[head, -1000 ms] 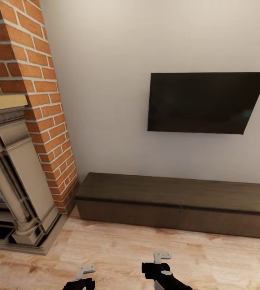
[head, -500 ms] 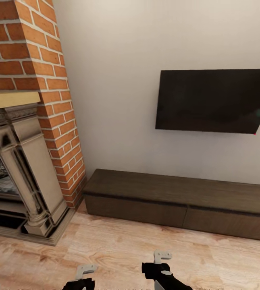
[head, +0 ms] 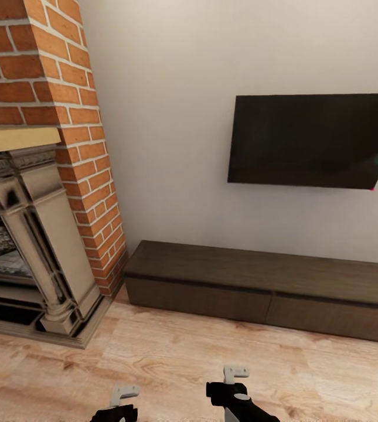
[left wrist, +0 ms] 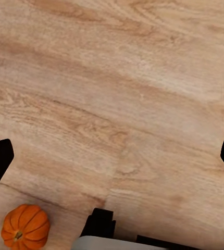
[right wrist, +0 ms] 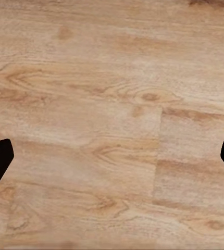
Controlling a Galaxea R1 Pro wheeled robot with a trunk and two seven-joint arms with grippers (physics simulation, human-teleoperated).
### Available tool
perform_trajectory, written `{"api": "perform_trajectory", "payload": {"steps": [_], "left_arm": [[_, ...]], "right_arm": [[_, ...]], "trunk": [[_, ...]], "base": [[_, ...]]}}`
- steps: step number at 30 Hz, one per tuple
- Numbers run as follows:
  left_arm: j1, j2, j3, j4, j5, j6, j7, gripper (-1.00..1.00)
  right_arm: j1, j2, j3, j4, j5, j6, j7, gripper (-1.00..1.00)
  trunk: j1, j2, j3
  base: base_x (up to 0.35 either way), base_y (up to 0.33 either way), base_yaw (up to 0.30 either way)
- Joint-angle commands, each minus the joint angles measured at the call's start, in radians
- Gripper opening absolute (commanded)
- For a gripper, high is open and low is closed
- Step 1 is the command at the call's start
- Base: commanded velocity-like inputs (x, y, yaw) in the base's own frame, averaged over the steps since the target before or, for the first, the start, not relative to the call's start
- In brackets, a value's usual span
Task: Place each of the two pumpkins and all three candles from the living room inside a cabinet in the living room (use any cabinet), then make sure every cabinet is closed, and position the cauldron so it is next to a table in the living room.
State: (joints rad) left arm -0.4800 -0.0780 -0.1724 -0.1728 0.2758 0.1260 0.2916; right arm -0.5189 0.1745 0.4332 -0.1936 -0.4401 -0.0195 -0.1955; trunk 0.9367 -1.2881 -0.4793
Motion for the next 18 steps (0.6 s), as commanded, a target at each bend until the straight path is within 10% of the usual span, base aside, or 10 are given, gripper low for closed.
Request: {"api": "perform_trajectory", "payload": {"steps": [1,18], "left_arm": [[0.0,0.001,-0.009,-0.003,0.008,0.006,0.006,1.0],[0.0,0.002,-0.009,-0.002,0.008,0.006,0.006,1.0]], "right_arm": [[-0.001,0.0,0.009,0.0,-0.009,-0.002,-0.005,1.0],[-0.001,0.0,0.009,-0.001,-0.002,-0.004,-0.004,1.0]], "trunk": [[0.0,-0.001,-0.003],[0.0,-0.001,-0.031]], "base": [[0.0,0.0,0.0],[0.0,0.0,0.0]]}}
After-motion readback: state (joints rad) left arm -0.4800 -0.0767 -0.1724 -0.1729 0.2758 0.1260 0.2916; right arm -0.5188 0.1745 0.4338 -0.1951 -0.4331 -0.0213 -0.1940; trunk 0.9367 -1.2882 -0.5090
